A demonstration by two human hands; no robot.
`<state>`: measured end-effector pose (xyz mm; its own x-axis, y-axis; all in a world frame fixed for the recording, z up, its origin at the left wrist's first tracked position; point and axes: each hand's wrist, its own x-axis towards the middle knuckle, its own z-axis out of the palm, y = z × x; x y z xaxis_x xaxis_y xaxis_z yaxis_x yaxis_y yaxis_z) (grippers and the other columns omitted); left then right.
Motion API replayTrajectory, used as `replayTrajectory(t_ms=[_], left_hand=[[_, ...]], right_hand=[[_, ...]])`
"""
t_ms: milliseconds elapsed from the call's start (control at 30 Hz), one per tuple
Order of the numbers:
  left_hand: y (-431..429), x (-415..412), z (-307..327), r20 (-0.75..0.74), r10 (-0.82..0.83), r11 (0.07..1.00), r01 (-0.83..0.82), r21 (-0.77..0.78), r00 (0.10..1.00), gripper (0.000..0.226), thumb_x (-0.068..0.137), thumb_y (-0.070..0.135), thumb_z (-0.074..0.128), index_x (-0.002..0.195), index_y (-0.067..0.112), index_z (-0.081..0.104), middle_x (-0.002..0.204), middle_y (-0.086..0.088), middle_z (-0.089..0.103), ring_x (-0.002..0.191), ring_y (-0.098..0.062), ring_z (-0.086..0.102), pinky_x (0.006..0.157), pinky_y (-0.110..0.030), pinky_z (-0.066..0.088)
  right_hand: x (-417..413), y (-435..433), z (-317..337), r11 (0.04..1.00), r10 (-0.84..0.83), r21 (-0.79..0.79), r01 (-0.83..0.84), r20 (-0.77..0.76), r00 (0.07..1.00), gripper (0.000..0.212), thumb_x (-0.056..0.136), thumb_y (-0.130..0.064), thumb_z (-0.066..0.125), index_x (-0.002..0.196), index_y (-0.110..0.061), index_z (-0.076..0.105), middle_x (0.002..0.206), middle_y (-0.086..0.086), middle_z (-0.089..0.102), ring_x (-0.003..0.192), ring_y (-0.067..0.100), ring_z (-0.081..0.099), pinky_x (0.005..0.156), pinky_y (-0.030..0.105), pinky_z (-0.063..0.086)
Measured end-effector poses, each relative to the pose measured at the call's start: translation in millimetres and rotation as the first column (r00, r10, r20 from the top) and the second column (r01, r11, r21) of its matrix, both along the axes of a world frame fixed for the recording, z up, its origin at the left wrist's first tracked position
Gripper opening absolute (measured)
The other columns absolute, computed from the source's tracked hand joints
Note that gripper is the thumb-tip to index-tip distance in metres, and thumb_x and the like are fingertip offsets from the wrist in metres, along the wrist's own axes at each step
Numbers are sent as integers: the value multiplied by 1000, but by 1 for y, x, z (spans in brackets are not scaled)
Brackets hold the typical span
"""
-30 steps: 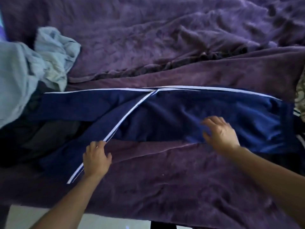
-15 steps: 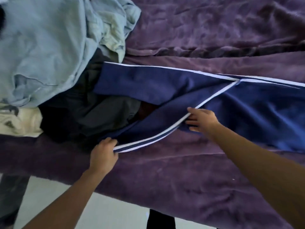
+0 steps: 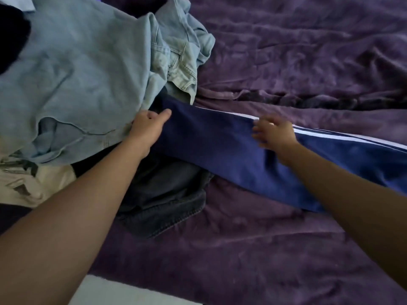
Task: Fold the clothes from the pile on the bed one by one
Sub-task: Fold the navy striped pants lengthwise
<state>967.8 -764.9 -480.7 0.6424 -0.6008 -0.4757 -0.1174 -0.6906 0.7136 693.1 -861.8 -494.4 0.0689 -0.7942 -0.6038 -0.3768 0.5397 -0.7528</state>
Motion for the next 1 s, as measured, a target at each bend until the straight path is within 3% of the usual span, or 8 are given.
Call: replayTrajectory(t_ms=[167,333,467,567,667,833,933,1000], left_hand=[[11,-19,-27,-315,69,998,-64,24,947,29,76,39,77,85,13,67,90,-3,69,82,-18,64,78,-34,51],[-1,-24,-37,-401,187,981,-150,124,897,54,65,32,85,111,12,67,100,-4,72,89,-19,68,75,-32,56],[-2,-26,-17,-447,113,970,-1,244,887,38,68,22,81,103,13,71,103,-4,72,94,-20,66,82,-32,53],[-10,-26,14,-277,10,1000,-4,21,961,29,63,16,83,89,15,71,92,1,73,79,-9,69,68,-25,50],[-25,-62,57,-41,-217,962,206,-176,975,25,60,19,83,80,20,67,83,10,70,69,2,66,65,-20,52],[-53,-183,72,284,-624,758,652,-6,728,36,72,25,72,102,8,65,106,-17,69,99,-33,65,78,-37,52],[-60,-260,49,201,-724,685,723,93,660,37,82,26,66,112,7,56,117,-19,62,107,-38,59,81,-36,48],[-61,-300,30,-147,-730,671,741,38,668,50,87,33,65,127,9,47,124,-16,56,105,-33,60,79,-34,51]], right_hand=[[-16,58,-42,878,330,-138,-458,-518,789,49,86,-38,64,131,-23,53,128,2,58,117,24,54,94,39,47],[-19,65,-68,809,516,61,-584,-549,658,82,85,-46,65,152,-30,20,160,5,12,144,29,20,110,45,29],[-34,48,-67,713,661,159,-683,-475,581,85,84,-49,65,153,-32,17,161,3,12,144,27,24,114,44,29],[-63,38,-57,792,572,94,-603,-461,678,77,84,-48,66,149,-29,30,149,5,41,132,26,44,108,41,37],[-99,40,-49,905,387,18,-426,-455,802,66,84,-41,68,144,-25,42,134,5,58,122,26,54,102,38,43],[-160,63,-45,987,153,15,-160,-388,909,58,84,-32,72,137,-20,51,124,7,64,114,26,59,98,37,46],[-196,74,-47,996,85,31,-80,-350,933,60,84,-33,72,138,-22,49,121,7,64,110,26,60,94,44,50],[-221,78,-50,998,60,34,-52,-316,947,58,85,-30,70,139,-23,48,120,7,63,107,27,62,91,49,52]])
